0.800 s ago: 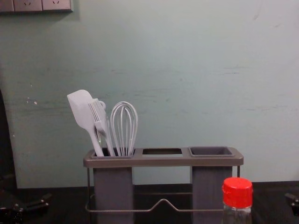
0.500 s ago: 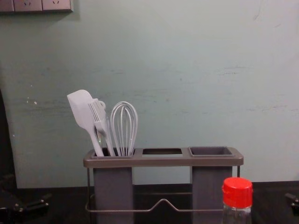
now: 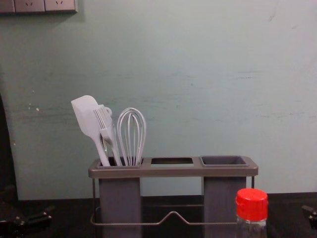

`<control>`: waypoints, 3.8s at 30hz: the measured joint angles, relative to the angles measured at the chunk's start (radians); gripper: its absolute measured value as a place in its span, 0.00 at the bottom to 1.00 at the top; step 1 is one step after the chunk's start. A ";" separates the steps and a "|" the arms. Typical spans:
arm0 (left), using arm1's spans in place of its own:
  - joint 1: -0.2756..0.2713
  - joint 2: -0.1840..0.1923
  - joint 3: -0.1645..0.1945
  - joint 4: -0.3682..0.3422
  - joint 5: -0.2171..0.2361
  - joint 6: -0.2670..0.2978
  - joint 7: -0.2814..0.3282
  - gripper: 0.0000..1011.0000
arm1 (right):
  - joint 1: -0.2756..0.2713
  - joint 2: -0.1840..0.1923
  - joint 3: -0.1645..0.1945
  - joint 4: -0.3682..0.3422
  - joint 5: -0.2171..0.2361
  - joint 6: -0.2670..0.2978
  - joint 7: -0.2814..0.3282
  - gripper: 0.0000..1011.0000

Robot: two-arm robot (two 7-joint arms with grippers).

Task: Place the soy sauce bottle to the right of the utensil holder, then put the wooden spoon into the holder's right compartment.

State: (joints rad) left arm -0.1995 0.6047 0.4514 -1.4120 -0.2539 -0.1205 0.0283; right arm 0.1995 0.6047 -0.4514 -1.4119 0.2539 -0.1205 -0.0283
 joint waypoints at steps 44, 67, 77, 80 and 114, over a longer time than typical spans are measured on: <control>0.000 0.000 0.000 0.000 0.000 0.000 0.000 0.99 | -0.299 0.213 0.225 -0.248 0.349 -0.101 0.421 0.99; 0.000 0.000 0.000 0.000 0.000 0.000 0.000 0.99 | -0.333 0.223 0.234 -0.300 0.411 -0.150 0.710 0.99; 0.000 0.000 0.000 0.000 0.000 0.000 0.000 0.99 | -0.268 0.189 0.188 -0.283 0.447 -0.072 0.797 0.99; 0.000 0.000 0.000 0.000 0.000 0.000 0.000 0.99 | -0.252 0.182 0.173 -0.285 0.441 -0.057 0.798 0.99; 0.000 0.000 0.000 0.000 0.000 0.000 0.000 0.99 | -0.037 0.071 0.025 -0.206 0.358 0.045 0.747 0.99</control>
State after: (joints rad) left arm -0.1995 0.6047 0.4514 -1.4120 -0.2539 -0.1205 0.0283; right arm 0.1622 0.6754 -0.4265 -1.6180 0.6119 -0.0756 0.7184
